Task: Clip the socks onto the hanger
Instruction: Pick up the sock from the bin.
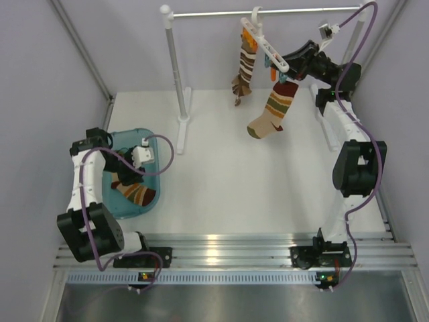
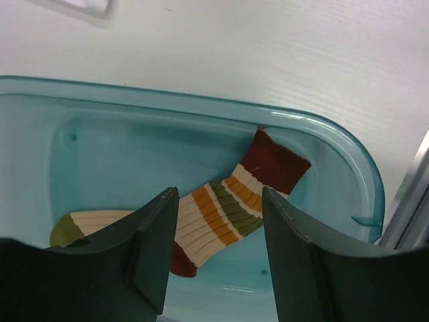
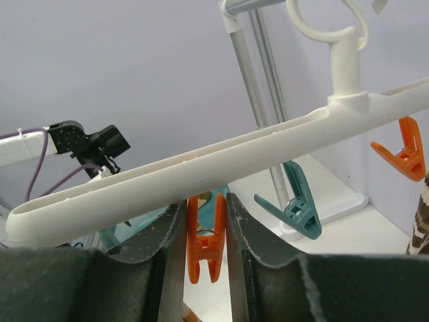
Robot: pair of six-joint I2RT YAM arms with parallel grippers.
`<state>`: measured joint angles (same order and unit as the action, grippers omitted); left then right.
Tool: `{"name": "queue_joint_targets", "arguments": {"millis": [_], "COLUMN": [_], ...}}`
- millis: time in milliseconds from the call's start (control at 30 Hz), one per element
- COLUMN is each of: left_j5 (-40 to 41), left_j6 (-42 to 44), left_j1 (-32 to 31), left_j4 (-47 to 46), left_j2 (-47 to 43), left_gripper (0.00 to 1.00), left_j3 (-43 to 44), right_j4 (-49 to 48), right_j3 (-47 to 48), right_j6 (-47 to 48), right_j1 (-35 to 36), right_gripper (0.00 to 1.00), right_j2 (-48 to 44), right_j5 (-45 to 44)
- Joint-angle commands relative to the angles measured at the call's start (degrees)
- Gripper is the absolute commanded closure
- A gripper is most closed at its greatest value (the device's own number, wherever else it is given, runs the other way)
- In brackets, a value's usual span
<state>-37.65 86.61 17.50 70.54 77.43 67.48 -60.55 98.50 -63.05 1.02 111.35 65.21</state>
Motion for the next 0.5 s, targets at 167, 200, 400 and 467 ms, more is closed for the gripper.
{"name": "queue_joint_targets", "arguments": {"millis": [167, 200, 400, 467], "left_j5": [2.3, 2.8, 4.3, 3.7], "left_j6": [30.3, 31.2, 32.2, 30.5], "left_j1": [0.7, 0.7, 0.6, 0.5], "left_j4": [7.9, 7.7, -0.3, -4.2], "left_j2": [-0.2, 0.5, 7.0, 9.0], "left_gripper": [0.43, 0.43, 0.43, 0.42], "left_j3": [-10.5, -10.8, -13.1, -14.0], "right_j4": [-0.3, -0.1, 1.8, 2.2], "right_j3": [0.5, 0.6, 1.4, 1.7], "right_j6": [1.3, 1.3, 1.9, 2.0], "right_j1": [0.7, 0.6, 0.6, 0.7], "right_gripper": [1.00, 1.00, 1.00, 1.00], "right_j2": [-3.4, -3.3, -3.2, -3.2], "right_j5": [0.4, 0.5, 0.6, 0.6]}}
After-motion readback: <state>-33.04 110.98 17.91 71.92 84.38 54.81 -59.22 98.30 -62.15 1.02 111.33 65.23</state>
